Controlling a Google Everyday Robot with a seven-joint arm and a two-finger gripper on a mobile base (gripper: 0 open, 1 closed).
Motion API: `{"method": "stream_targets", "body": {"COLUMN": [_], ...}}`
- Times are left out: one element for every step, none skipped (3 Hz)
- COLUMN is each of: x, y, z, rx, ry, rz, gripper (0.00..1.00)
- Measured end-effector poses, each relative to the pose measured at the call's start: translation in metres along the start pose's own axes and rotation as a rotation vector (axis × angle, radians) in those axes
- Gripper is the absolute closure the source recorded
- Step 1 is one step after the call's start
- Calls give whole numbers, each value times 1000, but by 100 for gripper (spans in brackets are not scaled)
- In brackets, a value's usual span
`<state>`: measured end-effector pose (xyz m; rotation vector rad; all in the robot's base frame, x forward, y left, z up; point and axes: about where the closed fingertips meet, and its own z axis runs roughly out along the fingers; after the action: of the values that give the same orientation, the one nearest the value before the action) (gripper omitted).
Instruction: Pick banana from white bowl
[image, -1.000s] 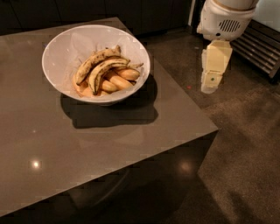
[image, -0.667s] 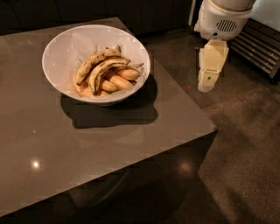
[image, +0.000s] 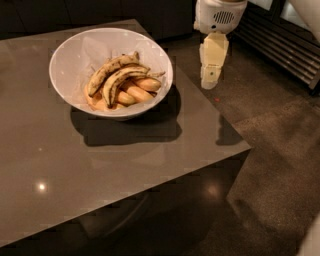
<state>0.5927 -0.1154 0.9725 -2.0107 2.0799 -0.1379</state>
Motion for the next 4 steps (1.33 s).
{"method": "stream_targets", "body": {"x": [-23, -40, -44, -50], "y": [-15, -20, -26, -19], "z": [8, 13, 11, -2], "rx": [-5, -7, 21, 37], "ry": [-8, -12, -47, -75], "rz": [-42, -66, -53, -37], "gripper": [11, 8, 0, 0]}}
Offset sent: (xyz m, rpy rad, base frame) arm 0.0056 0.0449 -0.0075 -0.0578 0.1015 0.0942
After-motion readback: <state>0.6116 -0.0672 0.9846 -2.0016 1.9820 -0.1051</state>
